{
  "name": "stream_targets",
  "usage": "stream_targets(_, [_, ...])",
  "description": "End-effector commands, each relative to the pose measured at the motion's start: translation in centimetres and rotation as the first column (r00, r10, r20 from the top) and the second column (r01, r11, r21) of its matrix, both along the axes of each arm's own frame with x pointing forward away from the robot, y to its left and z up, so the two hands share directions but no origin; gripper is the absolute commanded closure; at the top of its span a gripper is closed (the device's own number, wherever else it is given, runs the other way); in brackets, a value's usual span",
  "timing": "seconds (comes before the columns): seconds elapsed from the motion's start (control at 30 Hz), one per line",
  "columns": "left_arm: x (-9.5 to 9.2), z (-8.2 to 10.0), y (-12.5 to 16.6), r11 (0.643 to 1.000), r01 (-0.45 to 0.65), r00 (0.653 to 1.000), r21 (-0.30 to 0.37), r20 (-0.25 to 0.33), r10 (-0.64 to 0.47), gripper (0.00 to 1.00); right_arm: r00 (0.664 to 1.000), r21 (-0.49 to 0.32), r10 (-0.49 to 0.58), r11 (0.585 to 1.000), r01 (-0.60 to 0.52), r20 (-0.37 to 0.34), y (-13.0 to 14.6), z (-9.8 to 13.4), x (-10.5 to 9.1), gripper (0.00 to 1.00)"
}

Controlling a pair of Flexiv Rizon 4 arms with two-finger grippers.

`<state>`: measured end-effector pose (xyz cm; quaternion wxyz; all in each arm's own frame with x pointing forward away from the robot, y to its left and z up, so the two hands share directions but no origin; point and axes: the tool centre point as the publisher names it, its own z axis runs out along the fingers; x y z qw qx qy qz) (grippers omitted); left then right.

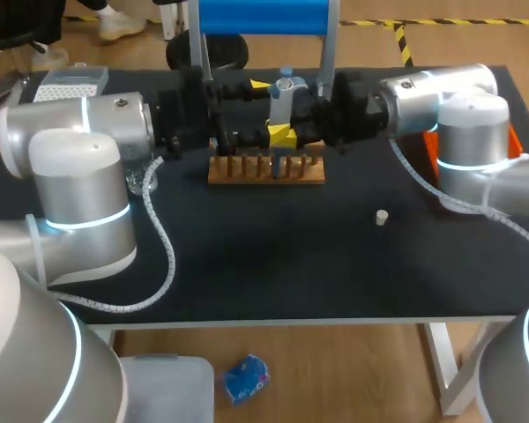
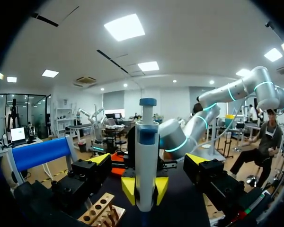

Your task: Invert the test tube, pick up the pipette, mount the tip to pipette, aspirate from beaker and dispense into the tube, eject the tip, return the pipette, and cap with the stopper.

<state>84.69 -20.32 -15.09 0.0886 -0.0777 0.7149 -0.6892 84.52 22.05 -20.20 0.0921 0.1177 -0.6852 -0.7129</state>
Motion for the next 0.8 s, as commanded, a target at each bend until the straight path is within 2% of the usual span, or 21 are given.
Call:
stream_targets(0.03, [0.01, -0.21, -0.46, 1.0, -0.013, 1.0, -0.007, 0.002, 0.013, 0.02, 1.0, -0.005, -0.003, 1.0, 0.003, 0.005, 0.38, -0.2, 0.17, 1.0])
stream_targets(0.23, [0.01, -0.37, -0.58, 1.0, -0.023, 1.0, -0.007, 0.002, 0.023, 0.11, 1.0, 0.003, -0.003, 1.0, 0.003, 0.005, 0.79, -0.21, 0.14, 1.0])
stream_targets(0.37, [0.01, -0.42, -0.61, 1.0, -0.026, 1.0, -0.006, 0.004, 0.026, 0.25, 1.0, 0.007, -0.001, 1.0, 0.001, 0.006, 0.99, -0.18, 0.18, 1.0])
stream_targets(0.53, [0.0, -0.44, -0.56, 0.999, -0.033, 0.999, -0.01, 0.006, 0.033, 0.31, 1.0, 0.007, 0.001, 1.0, -0.001, 0.006, 1.12, -0.17, 0.23, 1.0])
stream_targets(0.6, [0.0, -0.44, -0.55, 0.999, -0.035, 0.999, -0.011, 0.007, 0.035, 0.44, 1.0, 0.01, 0.001, 1.0, -0.001, 0.005, 1.14, -0.18, 0.24, 1.0])
stream_targets(0.67, [0.0, -0.45, -0.48, 0.999, -0.037, 0.999, -0.01, 0.008, 0.037, 0.4, 1.0, 0.01, 0.002, 1.0, -0.002, 0.004, 1.16, -0.19, 0.25, 1.0])
stream_targets(0.8, [-0.03, -0.48, -0.35, 0.999, -0.043, 0.999, -0.009, 0.007, 0.043, 0.41, 1.0, 0.012, 0.001, 1.0, -0.001, 0.001, 1.15, -0.22, 0.25, 1.0])
